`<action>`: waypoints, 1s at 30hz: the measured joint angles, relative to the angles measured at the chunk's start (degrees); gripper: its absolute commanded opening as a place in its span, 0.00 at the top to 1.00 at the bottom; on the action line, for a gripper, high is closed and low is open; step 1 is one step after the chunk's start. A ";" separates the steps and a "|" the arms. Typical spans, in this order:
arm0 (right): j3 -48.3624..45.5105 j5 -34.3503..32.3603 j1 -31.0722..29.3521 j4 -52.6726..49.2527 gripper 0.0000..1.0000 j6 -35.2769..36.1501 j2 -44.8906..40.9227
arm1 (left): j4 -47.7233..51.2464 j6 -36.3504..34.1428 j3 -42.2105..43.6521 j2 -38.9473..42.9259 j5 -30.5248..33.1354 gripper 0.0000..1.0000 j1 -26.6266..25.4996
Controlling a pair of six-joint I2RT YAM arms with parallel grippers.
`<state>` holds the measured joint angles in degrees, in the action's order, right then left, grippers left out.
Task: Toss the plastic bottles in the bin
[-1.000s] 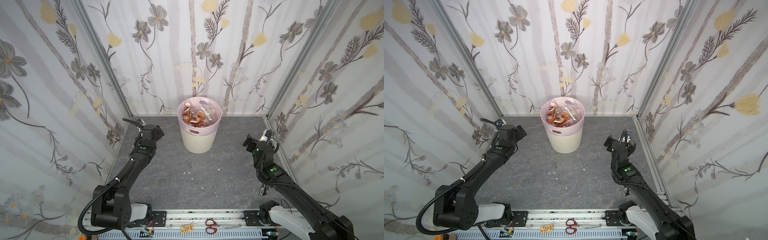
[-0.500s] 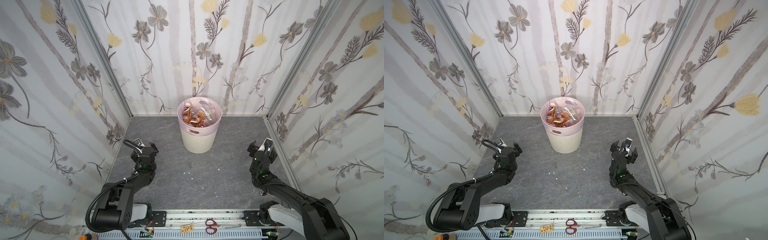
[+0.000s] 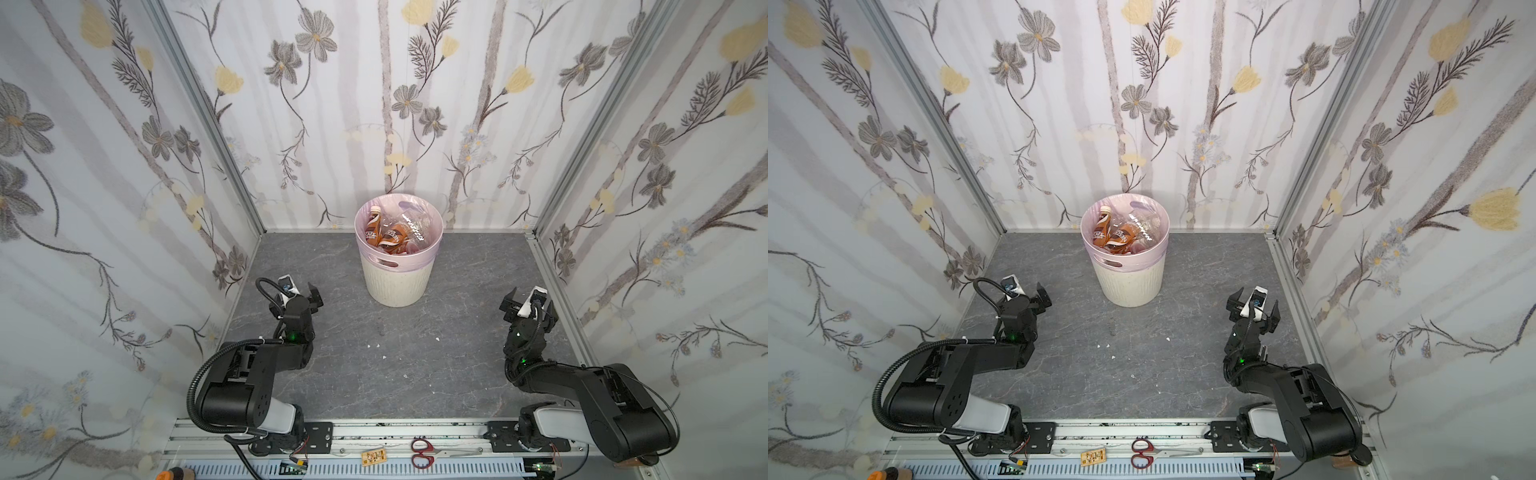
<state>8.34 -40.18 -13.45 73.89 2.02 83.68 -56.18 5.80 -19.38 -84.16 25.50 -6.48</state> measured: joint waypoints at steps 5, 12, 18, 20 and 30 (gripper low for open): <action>-0.55 2.99 0.37 4.57 0.00 0.00 -0.15 | -2.60 -3.45 2.21 1.22 1.29 0.00 -2.32; -1.22 4.72 1.03 6.49 0.00 -0.04 -0.26 | -18.60 -3.96 8.72 -6.45 -4.81 0.00 -0.33; -0.57 10.10 4.68 5.35 0.00 -1.51 -0.76 | -22.62 -4.09 8.24 -7.30 -6.47 0.00 0.22; 0.37 13.62 7.15 5.03 0.00 -2.67 0.61 | -22.88 -4.09 7.93 -7.34 -7.45 0.00 0.46; 1.81 20.76 10.01 1.29 0.00 -6.01 2.25 | -22.43 -2.54 7.28 -7.13 -8.26 0.00 1.92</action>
<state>10.15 -19.42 -3.44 75.18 -3.99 85.93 -78.61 3.27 -12.10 -91.29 17.23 -4.56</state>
